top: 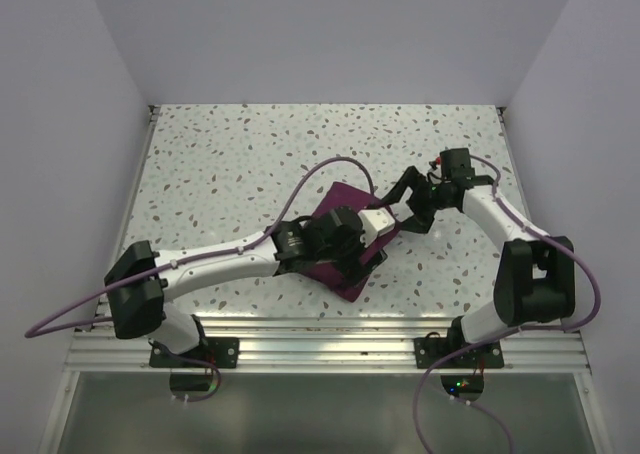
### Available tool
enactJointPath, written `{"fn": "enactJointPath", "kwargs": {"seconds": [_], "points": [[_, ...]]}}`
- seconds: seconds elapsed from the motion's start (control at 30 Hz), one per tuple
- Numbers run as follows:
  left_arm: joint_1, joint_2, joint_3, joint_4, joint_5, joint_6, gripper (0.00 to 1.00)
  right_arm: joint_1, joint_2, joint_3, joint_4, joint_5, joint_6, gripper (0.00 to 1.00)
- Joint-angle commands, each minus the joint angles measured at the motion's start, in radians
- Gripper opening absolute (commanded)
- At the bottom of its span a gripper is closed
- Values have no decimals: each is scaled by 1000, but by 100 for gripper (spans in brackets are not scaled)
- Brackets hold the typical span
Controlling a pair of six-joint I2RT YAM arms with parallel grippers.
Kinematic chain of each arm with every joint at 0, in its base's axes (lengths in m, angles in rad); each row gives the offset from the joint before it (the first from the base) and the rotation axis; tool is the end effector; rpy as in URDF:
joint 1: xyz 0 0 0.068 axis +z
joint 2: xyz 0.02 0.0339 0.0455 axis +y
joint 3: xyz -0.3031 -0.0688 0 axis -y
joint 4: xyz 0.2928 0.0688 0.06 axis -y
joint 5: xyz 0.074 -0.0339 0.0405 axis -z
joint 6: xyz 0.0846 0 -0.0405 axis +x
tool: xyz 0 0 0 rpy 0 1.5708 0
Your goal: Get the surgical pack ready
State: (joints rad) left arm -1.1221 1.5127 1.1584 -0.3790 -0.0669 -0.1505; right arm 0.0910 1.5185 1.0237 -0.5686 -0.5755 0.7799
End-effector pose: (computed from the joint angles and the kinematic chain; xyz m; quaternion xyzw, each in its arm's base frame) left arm 0.1853 -0.3719 0.2648 0.4143 0.8138 -0.2169 0.3450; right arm 0.3551 0.0786 0.2032 0.2464 0.8977 0.3506 0.1023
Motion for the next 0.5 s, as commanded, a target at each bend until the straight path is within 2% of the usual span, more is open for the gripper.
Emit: {"fn": "enactJointPath", "kwargs": {"seconds": [0.0,0.2,0.47], "points": [[-2,69,69,46,-17,-9,100,9,17,-8,67,-61,62,88],[-2,200,142,26,-53,-6,100,32,55,-11,79,-24,88,88],[-4,265,138,26,-94,8,99,70,77,-50,148,5,122,86]]}}
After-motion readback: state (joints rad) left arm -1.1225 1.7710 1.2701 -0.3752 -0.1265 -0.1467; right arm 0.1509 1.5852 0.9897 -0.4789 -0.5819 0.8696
